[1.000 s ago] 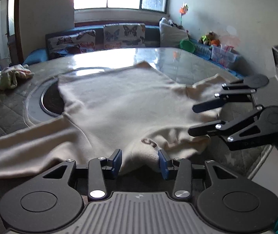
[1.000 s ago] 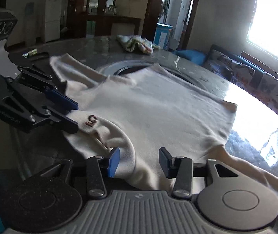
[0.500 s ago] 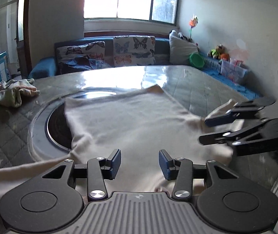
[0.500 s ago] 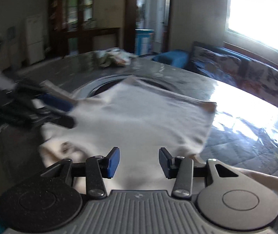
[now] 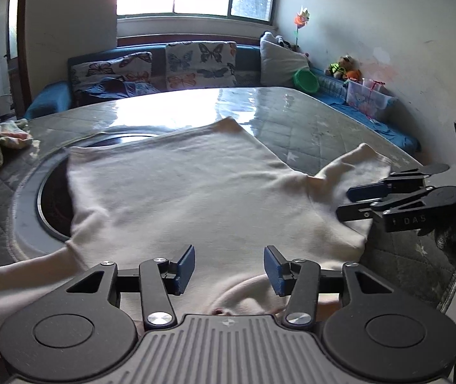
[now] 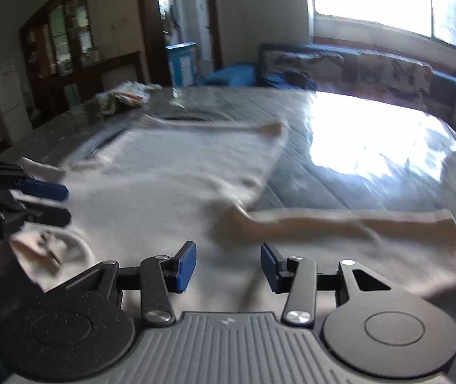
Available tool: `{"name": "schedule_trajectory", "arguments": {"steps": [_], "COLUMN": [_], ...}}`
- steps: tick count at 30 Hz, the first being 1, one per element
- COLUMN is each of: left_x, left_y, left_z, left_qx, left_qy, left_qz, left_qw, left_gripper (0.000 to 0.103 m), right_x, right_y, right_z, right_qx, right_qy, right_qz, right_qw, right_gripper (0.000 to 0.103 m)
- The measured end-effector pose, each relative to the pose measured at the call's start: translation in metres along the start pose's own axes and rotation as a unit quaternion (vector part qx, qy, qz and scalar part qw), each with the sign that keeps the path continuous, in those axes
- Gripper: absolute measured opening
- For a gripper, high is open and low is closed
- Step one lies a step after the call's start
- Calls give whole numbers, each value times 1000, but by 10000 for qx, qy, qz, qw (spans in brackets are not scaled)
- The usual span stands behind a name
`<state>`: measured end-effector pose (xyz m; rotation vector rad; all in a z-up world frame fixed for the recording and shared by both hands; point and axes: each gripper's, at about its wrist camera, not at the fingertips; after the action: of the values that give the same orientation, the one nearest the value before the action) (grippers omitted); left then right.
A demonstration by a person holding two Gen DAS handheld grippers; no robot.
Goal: Fold clothes
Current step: 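Release the folded hem and open both grippers above the sweatshirt, then grasp a sweatshirt sleeve with the right gripper and lift it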
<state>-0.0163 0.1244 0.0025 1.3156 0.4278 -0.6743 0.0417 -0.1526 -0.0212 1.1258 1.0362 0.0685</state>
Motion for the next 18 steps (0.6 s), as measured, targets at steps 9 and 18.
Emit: {"name": "schedule_trajectory", "arguments": {"steps": [9,18], "left_x": [10,14], "left_y": [0,-3], "left_z": [22,30], "left_qx": [186,246], "left_qy": [-34,25], "left_qz": [-85,-160], "left_qw": [9998,9996], "left_gripper": [59,65], "right_x": [-32,-24], "right_y": [-18,-36], "right_z": [66,141], "right_qx": [589,1436], "right_qy": [-1111,-2013], "right_qz": [166,-78], "right_qw": [9919,9689], "right_gripper": [45,46]}}
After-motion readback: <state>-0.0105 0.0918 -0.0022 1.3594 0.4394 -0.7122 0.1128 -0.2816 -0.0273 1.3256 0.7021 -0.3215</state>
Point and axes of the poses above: each gripper's, at about its wrist camera, not at the fingertips, and x roughly the way its jaws point, z to its right, y to its top, and after that the axes turned 10 degrees about -x, right-handed
